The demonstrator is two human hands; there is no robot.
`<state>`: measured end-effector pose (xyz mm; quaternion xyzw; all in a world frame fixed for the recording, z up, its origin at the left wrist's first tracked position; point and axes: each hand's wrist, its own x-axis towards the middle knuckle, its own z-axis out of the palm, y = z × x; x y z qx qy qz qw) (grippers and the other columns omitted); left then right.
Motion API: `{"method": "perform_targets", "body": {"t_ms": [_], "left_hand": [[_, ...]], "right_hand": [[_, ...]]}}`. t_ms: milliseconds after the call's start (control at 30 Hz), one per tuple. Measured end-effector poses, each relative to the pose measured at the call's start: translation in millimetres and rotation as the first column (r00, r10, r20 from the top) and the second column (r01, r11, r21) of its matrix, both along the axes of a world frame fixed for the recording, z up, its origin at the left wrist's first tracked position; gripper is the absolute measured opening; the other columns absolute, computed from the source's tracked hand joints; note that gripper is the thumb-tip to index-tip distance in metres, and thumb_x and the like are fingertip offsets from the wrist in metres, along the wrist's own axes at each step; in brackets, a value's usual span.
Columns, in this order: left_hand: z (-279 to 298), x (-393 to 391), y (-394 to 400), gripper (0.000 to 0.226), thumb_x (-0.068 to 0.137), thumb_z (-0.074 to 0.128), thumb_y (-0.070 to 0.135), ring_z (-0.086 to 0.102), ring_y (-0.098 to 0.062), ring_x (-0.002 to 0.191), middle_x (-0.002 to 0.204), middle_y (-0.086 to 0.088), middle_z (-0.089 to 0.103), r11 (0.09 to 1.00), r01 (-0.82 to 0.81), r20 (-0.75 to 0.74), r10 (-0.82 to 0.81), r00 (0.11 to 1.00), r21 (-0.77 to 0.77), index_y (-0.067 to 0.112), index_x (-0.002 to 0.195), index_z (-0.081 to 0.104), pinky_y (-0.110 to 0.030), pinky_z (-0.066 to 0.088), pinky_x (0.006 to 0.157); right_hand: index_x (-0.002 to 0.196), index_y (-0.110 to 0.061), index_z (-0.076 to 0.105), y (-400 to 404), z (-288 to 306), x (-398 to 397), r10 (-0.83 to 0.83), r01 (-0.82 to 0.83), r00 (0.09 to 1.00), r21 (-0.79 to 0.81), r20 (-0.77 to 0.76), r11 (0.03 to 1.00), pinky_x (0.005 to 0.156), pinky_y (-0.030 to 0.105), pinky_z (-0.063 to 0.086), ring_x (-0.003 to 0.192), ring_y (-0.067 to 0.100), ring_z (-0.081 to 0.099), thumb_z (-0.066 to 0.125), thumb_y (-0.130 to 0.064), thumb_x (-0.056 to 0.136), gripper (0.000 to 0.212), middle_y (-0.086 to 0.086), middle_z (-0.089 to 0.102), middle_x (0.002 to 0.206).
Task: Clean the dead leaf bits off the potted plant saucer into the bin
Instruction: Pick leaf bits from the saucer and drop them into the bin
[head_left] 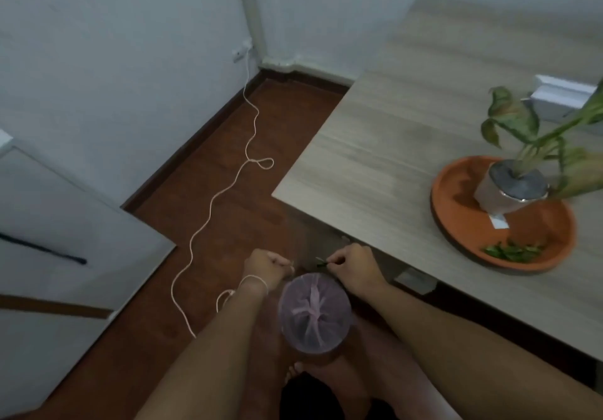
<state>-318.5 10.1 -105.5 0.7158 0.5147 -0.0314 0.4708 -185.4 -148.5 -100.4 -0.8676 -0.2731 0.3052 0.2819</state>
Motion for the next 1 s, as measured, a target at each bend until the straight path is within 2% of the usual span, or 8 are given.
{"method": "perform_targets", "body": {"t_ms": [100,167,300,433,567,767,833,1000], "left_hand": [[-26,-6,-5,0.012,0.056,0.086,0.016,0.073,-0.015,0.07,0.073,-0.004,0.078,1.0,-0.018,-0.005,0.018,1.0,-0.021,0.021,0.062,0.077,-0.037,0.062,0.077],[-38,-7,-8,0.015,0.06,0.085,0.014,0.073,-0.015,0.076,0.081,-0.005,0.079,1.0,-0.01,-0.011,0.01,1.0,-0.018,0.016,0.073,0.079,-0.031,0.06,0.081],[-64,-9,-9,0.021,0.066,0.083,0.016,0.072,-0.014,0.085,0.088,-0.006,0.078,1.0,0.023,-0.047,-0.024,0.999,-0.017,0.011,0.086,0.079,-0.018,0.051,0.078],[-90,-11,-11,0.019,0.067,0.079,0.016,0.073,-0.02,0.091,0.09,-0.008,0.079,0.998,0.052,-0.082,-0.055,0.995,-0.031,0.012,0.085,0.079,-0.028,0.057,0.086],[-115,-16,-12,0.019,0.065,0.075,0.023,0.074,-0.026,0.087,0.082,-0.012,0.078,0.994,0.106,-0.121,-0.111,0.987,-0.04,0.01,0.079,0.078,-0.037,0.059,0.08],[-163,-21,-8,0.023,0.057,0.069,0.031,0.075,-0.027,0.069,0.066,-0.014,0.075,0.99,0.085,-0.116,-0.098,0.988,-0.109,0.014,0.07,0.074,-0.046,0.062,0.071],[-160,-20,-11,0.023,0.061,0.065,0.031,0.075,-0.027,0.07,0.068,-0.015,0.075,0.99,0.096,-0.105,-0.107,0.989,-0.098,0.014,0.072,0.075,-0.045,0.062,0.072],[-144,-17,-17,0.041,0.072,0.05,0.038,0.073,-0.036,0.081,0.08,-0.02,0.075,0.969,0.239,-0.151,-0.246,0.957,-0.069,0.005,0.084,0.073,-0.044,0.059,0.077]], "right_hand": [[0.085,-0.009,0.08,-8,-32,-15,-0.015,0.013,0.999,-0.055,-0.038,0.998,0.077,0.026,0.058,0.08,0.016,0.071,0.068,-0.014,0.085,0.013,0.005,0.079,0.087],[0.081,-0.001,0.075,-8,-54,-23,-0.033,0.029,0.998,-0.091,-0.05,0.995,0.074,0.035,0.059,0.077,0.021,0.072,0.066,-0.011,0.083,0.014,0.012,0.077,0.081],[0.076,0.002,0.071,4,-94,-34,-0.085,0.076,0.993,-0.113,-0.077,0.991,0.069,0.037,0.058,0.072,0.024,0.072,0.062,-0.008,0.079,0.014,0.017,0.073,0.07],[0.078,0.003,0.07,19,-121,-44,-0.087,0.074,0.991,-0.117,-0.106,0.99,0.071,0.039,0.057,0.078,0.027,0.07,0.064,-0.01,0.081,0.016,0.018,0.073,0.076],[0.073,-0.001,0.067,23,-142,-46,-0.078,0.063,0.99,-0.13,-0.115,0.989,0.066,0.038,0.055,0.072,0.03,0.069,0.059,-0.014,0.079,0.016,0.014,0.071,0.067],[0.079,0.0,0.067,19,-157,-39,-0.093,0.077,0.989,-0.141,-0.112,0.987,0.067,0.042,0.055,0.074,0.027,0.069,0.06,-0.017,0.079,0.019,0.015,0.071,0.072],[0.077,-0.003,0.07,18,-161,-40,-0.105,0.085,0.985,-0.144,-0.137,0.986,0.069,0.039,0.055,0.073,0.02,0.069,0.063,-0.019,0.081,0.018,0.011,0.073,0.073],[0.093,-0.012,0.078,14,-161,-39,-0.097,0.073,0.98,-0.133,-0.176,0.988,0.087,0.035,0.057,0.094,0.018,0.071,0.068,-0.021,0.084,0.016,0.004,0.078,0.097]]}}
